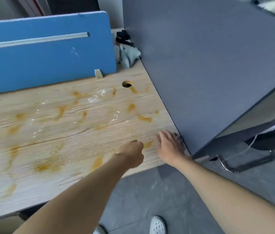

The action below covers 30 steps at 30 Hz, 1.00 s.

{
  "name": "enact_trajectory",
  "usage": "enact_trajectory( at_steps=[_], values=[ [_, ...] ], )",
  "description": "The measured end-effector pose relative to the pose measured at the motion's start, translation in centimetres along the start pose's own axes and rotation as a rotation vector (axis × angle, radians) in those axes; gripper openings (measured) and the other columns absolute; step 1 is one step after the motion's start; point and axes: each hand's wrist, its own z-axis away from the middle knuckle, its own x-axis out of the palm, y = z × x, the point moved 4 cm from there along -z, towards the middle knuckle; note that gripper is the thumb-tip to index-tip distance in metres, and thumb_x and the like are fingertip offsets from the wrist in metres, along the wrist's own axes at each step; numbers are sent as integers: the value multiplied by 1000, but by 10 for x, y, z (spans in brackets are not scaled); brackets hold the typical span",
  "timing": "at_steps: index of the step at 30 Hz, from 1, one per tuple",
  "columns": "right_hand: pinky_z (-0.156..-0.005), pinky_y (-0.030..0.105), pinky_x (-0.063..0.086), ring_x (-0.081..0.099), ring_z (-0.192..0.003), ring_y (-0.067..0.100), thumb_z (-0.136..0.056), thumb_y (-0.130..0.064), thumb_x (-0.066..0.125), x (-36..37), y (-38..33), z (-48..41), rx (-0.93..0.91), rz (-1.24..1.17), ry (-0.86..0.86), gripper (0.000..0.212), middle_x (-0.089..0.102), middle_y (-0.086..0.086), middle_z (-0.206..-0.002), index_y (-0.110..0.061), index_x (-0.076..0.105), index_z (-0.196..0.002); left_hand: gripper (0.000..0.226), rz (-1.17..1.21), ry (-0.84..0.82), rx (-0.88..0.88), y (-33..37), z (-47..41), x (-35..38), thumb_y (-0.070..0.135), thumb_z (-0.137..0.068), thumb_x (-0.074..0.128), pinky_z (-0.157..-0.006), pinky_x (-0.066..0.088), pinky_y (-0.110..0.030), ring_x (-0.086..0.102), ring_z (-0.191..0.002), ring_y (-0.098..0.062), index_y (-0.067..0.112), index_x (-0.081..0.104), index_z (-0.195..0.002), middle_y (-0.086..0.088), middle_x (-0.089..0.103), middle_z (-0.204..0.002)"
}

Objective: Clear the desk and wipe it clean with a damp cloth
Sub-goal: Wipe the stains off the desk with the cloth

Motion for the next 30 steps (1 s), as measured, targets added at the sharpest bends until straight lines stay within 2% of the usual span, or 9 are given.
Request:
enact_trajectory(
  at_steps=[2, 5, 8, 12, 14, 21, 25, 27, 30],
  values=[
    [-123, 43, 14, 7, -153, 27, -107, -29, 33, 16, 27, -8, 11, -11, -45, 54, 5, 4, -168, -23, 17, -159, 44, -57, -121, 9, 5, -2, 24, 10, -95, 47, -101, 49, -39, 54, -125, -25, 15, 54, -137, -5, 52, -140],
    [-125, 42, -2, -11, -154, 23, -109, -32, 24, 38, 46, -18, -23, -5, -110, 55, -10, 4, -168, -31, 6, -161, 60, -192, -243, 105, 9, -3, 44, 9, -95, 47, -102, 49, -40, 45, -135, -22, 20, 35, -152, 1, 33, -154],
    [-124, 39, -11, -20, -152, 21, -109, -33, 14, 50, 58, -22, -104, 141, -107, 56, -18, 7, -167, -25, -6, -160, 47, -297, -295, 133, 10, -13, 41, 13, -97, 45, -97, 51, -40, 46, -133, -21, 13, 45, -144, 1, 30, -153],
    [-124, 32, -10, -18, -152, 14, -94, -44, -10, 53, 76, -20, -152, 237, -19, 69, -17, 0, -166, -23, -9, -160, 49, -399, -376, 163, 10, -24, 42, 14, -94, 44, -86, 55, -43, 47, -128, -25, 16, 48, -143, -3, 26, -152],
    [-124, 33, -9, -18, -152, 13, -86, -46, -14, 57, 77, -22, -108, 226, -3, 77, -18, -1, -165, -23, -6, -160, 51, -420, -399, 162, 7, -25, 46, 12, -92, 43, -83, 54, -43, 44, -129, -26, 17, 46, -144, -3, 24, -153],
    [-123, 42, -1, 2, -154, 25, -93, -39, 8, 75, 64, -2, -34, 296, 44, 69, 6, 10, -166, -18, 19, -158, 60, -421, -430, 171, 6, -24, 44, 9, -92, 41, -85, 51, -43, 30, -141, -26, 20, 36, -151, -1, 16, -158],
    [-122, 35, -16, -27, -149, 16, -84, -44, -10, 62, 75, -7, -85, 281, -17, 72, -28, 2, -161, -25, -19, -153, 65, -410, -480, 186, 4, -25, 42, 11, -93, 41, -96, 48, -49, 24, -147, -26, 25, 29, -155, 3, 9, -162],
    [-122, 32, -17, -25, -150, 16, -87, -44, -9, 55, 82, -19, -35, 260, -15, 72, -28, 3, -163, -23, -18, -156, 65, -405, -483, 186, 2, -28, 42, 13, -93, 41, -95, 49, -49, 29, -143, -25, 27, 29, -155, 3, 12, -161],
    [-124, 38, -13, -20, -152, 21, -84, -44, -14, 63, 73, -18, 5, 286, 30, 79, -23, 7, -164, -20, -10, -159, 56, -406, -487, 172, 2, -31, 44, 15, -93, 44, -85, 51, -44, 38, -135, -26, 21, 41, -149, 2, 17, -158]
  ],
)
